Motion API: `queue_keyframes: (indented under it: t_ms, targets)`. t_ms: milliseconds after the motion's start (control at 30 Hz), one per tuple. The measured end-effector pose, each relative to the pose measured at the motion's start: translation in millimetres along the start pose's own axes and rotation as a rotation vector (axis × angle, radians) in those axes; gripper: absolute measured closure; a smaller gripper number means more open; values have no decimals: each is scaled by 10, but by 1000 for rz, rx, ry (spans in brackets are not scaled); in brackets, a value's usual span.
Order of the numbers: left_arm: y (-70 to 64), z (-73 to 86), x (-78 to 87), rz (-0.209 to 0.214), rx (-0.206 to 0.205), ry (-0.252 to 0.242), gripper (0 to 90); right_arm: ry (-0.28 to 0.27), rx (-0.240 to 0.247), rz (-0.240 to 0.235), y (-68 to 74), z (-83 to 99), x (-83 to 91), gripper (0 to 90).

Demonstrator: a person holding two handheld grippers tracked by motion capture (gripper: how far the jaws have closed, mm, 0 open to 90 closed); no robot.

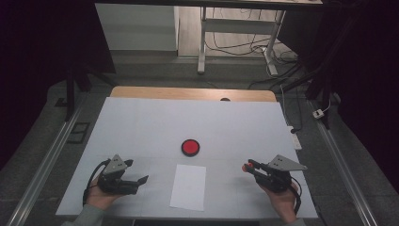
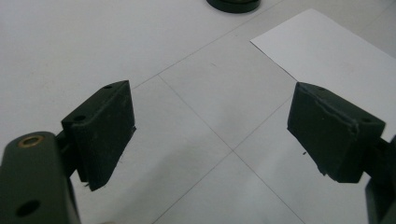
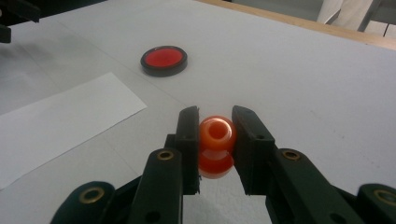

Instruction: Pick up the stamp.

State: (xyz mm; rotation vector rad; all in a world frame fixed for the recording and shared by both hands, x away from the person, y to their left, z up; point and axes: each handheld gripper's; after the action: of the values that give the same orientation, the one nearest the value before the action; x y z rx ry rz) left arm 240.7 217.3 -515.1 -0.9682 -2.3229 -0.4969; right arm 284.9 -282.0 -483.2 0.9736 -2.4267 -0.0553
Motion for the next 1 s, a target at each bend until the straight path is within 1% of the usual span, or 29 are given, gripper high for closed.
queue_keyframes:
  t_ms: [300,467,833,1000]
  targets:
    - [-4,-4,5,-1,-2,-2,148,-17,6,-14,52,-40,-41,718]
    - [-2,-5,3,0,-3,0,148,-12,10,-23,86,-50,-79,718]
    - [-9,-9,2,-1,-7,-1,149,-22,17,-47,165,-96,-147,718]
    - [-12,-14,5,-3,-8,-3,149,-30,22,-43,203,-109,-185,718]
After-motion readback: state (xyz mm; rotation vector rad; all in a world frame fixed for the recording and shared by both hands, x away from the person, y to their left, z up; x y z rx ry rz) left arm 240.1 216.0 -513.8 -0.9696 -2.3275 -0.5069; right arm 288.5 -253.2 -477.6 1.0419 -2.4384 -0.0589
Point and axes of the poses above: each handheld gripper's, and its own axes: x roughly backward along the jaws, z roughly out of its underside, y roughly to its left, and after that the axes turned 14 degrees about -x, right-handed
